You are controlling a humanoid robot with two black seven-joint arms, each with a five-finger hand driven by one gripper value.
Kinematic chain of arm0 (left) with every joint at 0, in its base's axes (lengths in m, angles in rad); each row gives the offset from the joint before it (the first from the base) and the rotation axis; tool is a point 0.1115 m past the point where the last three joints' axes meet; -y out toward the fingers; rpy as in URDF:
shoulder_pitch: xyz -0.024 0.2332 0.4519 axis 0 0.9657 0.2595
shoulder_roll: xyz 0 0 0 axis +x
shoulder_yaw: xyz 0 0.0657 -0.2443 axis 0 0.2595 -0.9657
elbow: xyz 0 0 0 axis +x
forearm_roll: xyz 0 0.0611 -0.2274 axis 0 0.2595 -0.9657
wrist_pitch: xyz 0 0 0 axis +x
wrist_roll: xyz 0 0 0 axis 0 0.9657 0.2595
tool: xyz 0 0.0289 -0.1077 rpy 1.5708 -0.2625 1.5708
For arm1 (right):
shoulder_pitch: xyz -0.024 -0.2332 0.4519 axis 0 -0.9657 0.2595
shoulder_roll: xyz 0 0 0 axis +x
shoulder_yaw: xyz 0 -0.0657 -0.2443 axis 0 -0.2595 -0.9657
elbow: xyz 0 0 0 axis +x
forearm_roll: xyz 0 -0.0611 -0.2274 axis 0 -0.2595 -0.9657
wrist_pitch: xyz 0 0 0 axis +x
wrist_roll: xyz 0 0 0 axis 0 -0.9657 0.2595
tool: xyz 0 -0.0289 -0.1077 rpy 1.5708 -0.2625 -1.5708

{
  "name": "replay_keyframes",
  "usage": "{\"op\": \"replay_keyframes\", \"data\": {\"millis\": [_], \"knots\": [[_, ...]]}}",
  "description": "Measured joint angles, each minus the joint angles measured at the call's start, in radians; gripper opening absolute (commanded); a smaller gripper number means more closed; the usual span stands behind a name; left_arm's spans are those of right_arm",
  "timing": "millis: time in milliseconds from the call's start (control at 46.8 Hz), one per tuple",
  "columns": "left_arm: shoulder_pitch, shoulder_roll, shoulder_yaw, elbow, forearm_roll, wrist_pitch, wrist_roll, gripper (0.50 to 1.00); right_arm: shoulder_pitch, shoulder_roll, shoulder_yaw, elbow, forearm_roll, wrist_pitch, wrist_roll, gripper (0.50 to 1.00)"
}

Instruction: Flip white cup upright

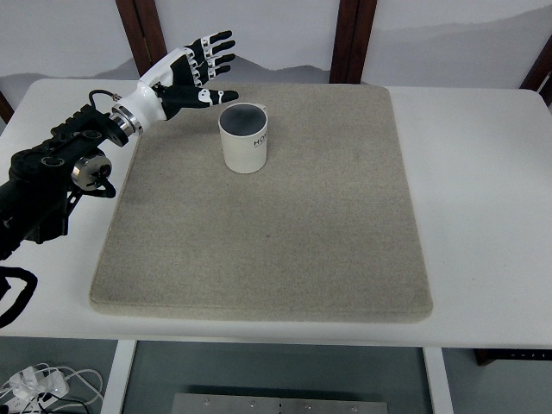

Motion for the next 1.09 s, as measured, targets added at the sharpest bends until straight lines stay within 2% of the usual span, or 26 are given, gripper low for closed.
{"op": "replay_keyframes", "data": {"millis": [257,535,834,1027,1091], "knots": [[-0.047,0.022,-0.001,0.019,-0.085,-0.001,0.000,0.996,0.000,0.000,0.000,0.000,0.000,0.000,0.000,0.952],[-0.096,0.032,-0.004,0.091,-0.153,-0.002,0.000,0.996,0.000,0.000,0.000,0.000,0.000,0.000,0.000,0.952],[-0.129,0.033,-0.004,0.115,-0.428,0.011,0.003,0.996,0.000,0.000,0.000,0.000,0.000,0.000,0.000,0.952],[-0.127,0.032,-0.031,0.121,-0.610,0.053,0.225,0.996,0.000,0.000,0.000,0.000,0.000,0.000,0.000,0.952],[-0.122,0.031,-0.041,0.121,-0.645,0.061,0.280,0.996,0.000,0.000,0.000,0.000,0.000,0.000,0.000,0.952]]}}
